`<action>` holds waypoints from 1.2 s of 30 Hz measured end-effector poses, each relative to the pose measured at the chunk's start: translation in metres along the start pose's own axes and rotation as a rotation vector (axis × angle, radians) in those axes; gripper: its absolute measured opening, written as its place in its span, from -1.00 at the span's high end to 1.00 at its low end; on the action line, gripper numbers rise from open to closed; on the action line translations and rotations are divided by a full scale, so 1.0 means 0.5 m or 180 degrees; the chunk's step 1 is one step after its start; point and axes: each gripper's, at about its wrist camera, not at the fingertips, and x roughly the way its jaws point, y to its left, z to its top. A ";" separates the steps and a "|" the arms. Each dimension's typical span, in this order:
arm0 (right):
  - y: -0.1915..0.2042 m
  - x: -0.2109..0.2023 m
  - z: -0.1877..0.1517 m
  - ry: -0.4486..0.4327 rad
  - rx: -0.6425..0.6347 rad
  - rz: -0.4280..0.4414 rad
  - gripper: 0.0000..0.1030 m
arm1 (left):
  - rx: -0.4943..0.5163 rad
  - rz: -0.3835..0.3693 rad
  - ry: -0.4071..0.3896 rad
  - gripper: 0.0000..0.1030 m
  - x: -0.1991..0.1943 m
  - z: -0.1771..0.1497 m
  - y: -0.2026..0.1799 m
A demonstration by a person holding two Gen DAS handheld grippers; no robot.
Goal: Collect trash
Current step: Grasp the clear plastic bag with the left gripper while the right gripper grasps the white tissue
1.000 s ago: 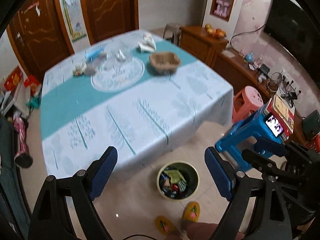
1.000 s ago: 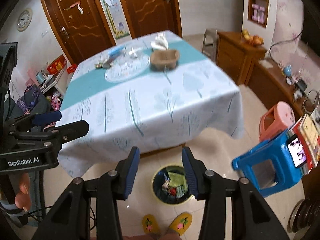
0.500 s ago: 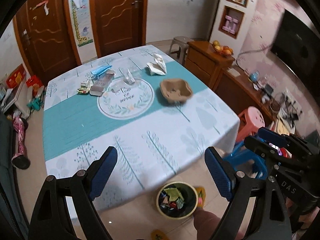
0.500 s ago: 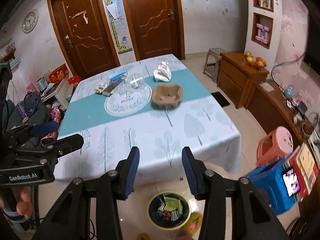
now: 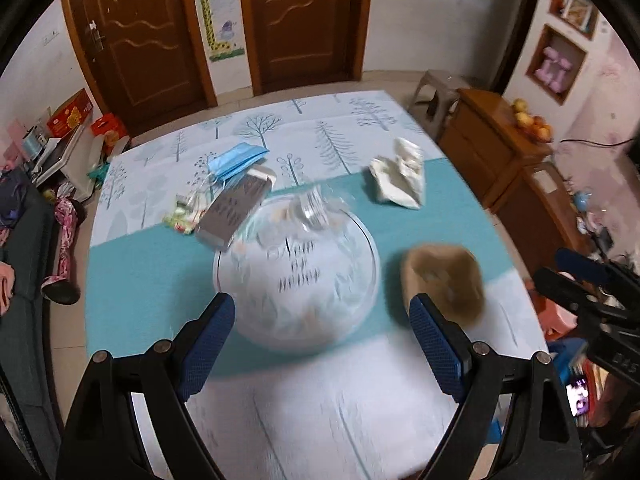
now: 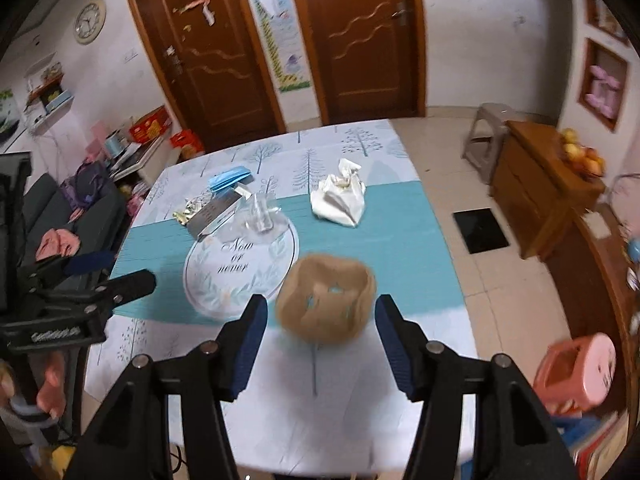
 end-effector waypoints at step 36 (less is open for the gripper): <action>-0.087 0.442 0.186 0.0669 -0.0344 0.0563 0.09 | -0.0040 -0.0131 0.1033 -0.49 0.457 0.204 0.003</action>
